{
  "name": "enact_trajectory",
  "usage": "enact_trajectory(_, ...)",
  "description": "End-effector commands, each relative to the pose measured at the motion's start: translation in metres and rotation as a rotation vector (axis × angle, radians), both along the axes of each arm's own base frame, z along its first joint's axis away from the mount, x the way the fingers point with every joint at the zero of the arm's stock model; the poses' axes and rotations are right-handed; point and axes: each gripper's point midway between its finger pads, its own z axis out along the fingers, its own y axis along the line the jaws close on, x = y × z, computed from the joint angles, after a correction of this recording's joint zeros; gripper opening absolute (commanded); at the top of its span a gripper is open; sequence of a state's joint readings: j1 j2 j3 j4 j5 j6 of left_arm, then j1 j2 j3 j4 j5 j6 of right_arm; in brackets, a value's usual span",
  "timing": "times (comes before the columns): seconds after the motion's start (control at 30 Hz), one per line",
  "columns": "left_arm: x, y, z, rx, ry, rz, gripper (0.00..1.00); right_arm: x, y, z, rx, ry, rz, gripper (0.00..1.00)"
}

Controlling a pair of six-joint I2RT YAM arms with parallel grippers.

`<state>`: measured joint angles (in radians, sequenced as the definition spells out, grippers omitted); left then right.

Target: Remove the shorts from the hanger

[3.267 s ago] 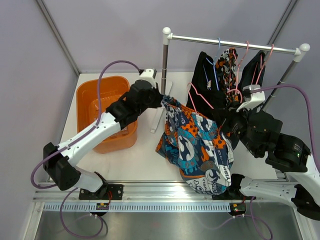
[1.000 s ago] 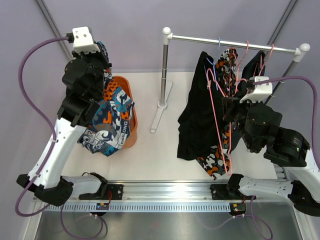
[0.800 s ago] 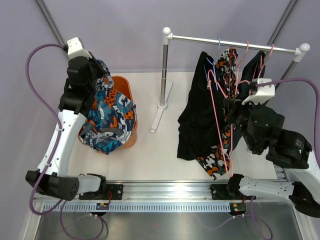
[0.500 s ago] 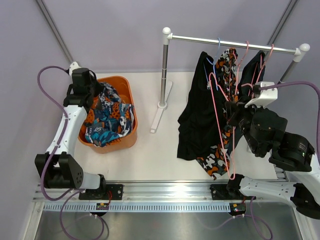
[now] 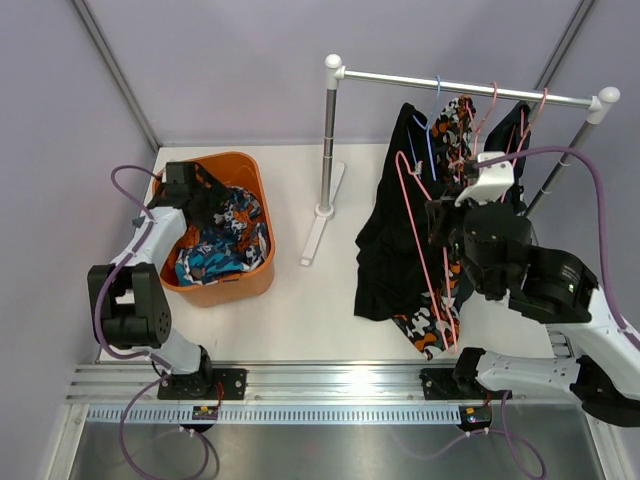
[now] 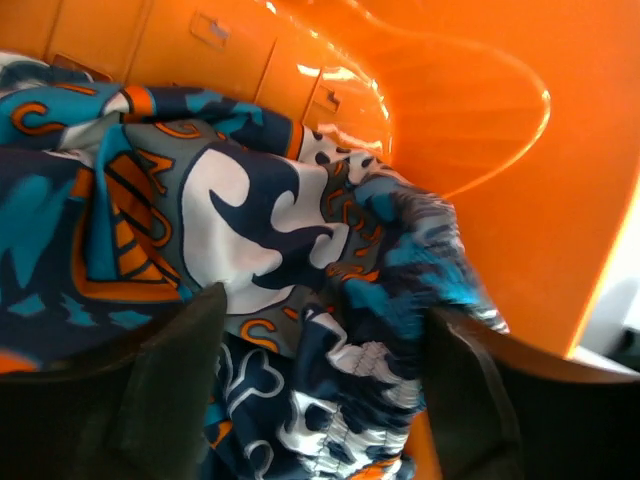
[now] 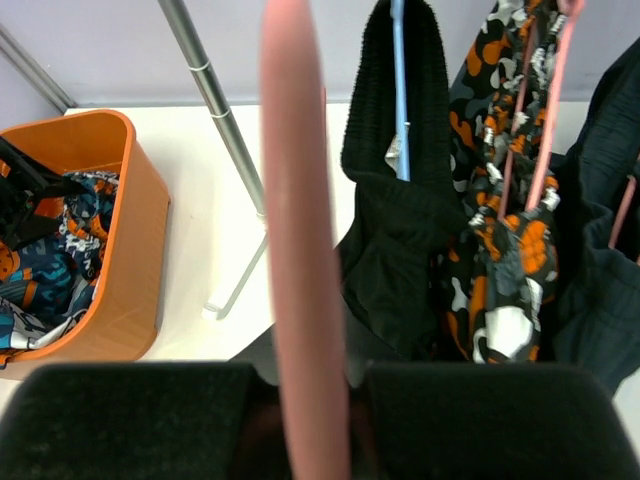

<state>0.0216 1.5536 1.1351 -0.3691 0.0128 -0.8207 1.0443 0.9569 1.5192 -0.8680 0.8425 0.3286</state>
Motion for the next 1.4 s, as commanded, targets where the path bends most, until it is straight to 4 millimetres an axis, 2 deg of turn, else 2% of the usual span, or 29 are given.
enact_trajectory(0.0,0.015,-0.013,0.036,-0.074,-0.134,-0.063,0.84,0.007,0.016,0.012,0.005,-0.006,0.026,0.0)
enact_trajectory(0.07,0.012,-0.012,0.064,-0.048,-0.205,-0.082,0.96,0.011,0.024,0.011,-0.017,-0.005,0.034,0.0)
enact_trajectory(0.1,0.008,-0.013,0.085,-0.036,-0.256,-0.092,0.99,0.013,0.026,0.012,-0.018,-0.008,0.033,0.0)
enact_trajectory(0.2,0.001,-0.011,0.13,0.019,-0.349,-0.124,0.99,0.019,0.034,0.014,-0.027,-0.009,0.043,0.0)
enact_trajectory(0.27,-0.012,-0.008,0.169,0.064,-0.424,-0.139,0.99,0.022,0.043,0.017,-0.02,-0.012,0.078,0.0)
enact_trajectory(0.33,-0.022,-0.007,0.193,0.091,-0.473,-0.145,0.99,0.031,0.045,0.015,-0.024,-0.004,0.076,0.0)
enact_trajectory(0.37,-0.034,-0.007,0.212,0.116,-0.516,-0.152,0.99,0.034,0.051,0.017,-0.01,0.001,0.106,0.0)
enact_trajectory(0.4,-0.041,-0.007,0.222,0.127,-0.538,-0.155,0.99,0.044,0.045,0.017,-0.008,0.007,0.082,0.0)
enact_trajectory(0.43,-0.048,-0.007,0.231,0.142,-0.56,-0.159,0.99,0.054,0.05,0.012,-0.019,0.024,0.083,0.0)
enact_trajectory(0.47,-0.062,-0.007,0.246,0.171,-0.6,-0.168,0.99,0.058,0.053,0.018,-0.003,0.022,0.1,0.0)
enact_trajectory(0.53,-0.076,-0.009,0.256,0.197,-0.626,-0.18,0.99,0.076,0.053,0.022,-0.013,0.023,0.075,0.0)
enact_trajectory(0.57,-0.09,-0.008,0.265,0.226,-0.656,-0.188,0.99,0.081,0.056,0.026,-0.008,0.015,0.084,0.0)
enact_trajectory(0.6,-0.097,-0.013,0.266,0.233,-0.663,-0.204,0.99,0.092,0.062,0.021,-0.034,0.029,0.087,0.0)
enact_trajectory(0.67,-0.115,-0.019,0.272,0.253,-0.697,-0.243,0.99,0.106,0.062,0.034,-0.014,0.013,0.098,0.0)
enact_trajectory(0.7,-0.119,-0.022,0.264,0.253,-0.69,-0.262,0.99,0.115,0.067,0.029,-0.022,0.023,0.115,0.0)
enact_trajectory(0.73,-0.125,-0.029,0.261,0.244,-0.692,-0.299,0.99,0.123,0.068,0.036,-0.006,0.006,0.145,0.0)
enact_trajectory(0.83,-0.146,-0.037,0.247,0.238,-0.708,-0.35,0.99,0.139,0.077,0.037,0.009,0.007,0.228,0.0)
enact_trajectory(0.9,-0.162,-0.036,0.244,0.262,-0.734,-0.36,0.99,0.159,0.07,0.034,0.017,0.01,0.215,0.0)
enact_trajectory(0.93,-0.164,-0.034,0.23,0.282,-0.707,-0.368,0.99,0.162,0.073,0.039,0.028,-0.001,0.238,0.0)
enact_trajectory(0.97,-0.168,-0.031,0.227,0.299,-0.706,-0.364,0.99,0.167,0.07,0.041,0.032,-0.007,0.237,0.0)
enact_trajectory(1.13,-0.193,-0.025,0.21,0.357,-0.713,-0.367,0.99,0.178,0.082,0.045,0.003,-0.044,0.296,0.0)
enact_trajectory(1.3,-0.202,-0.021,0.191,0.383,-0.696,-0.363,0.99,0.187,0.086,0.039,-0.022,-0.031,0.304,0.0)
enact_trajectory(1.37,-0.204,-0.02,0.186,0.388,-0.694,-0.364,0.99,0.191,0.081,0.039,-0.032,-0.026,0.267,0.0)
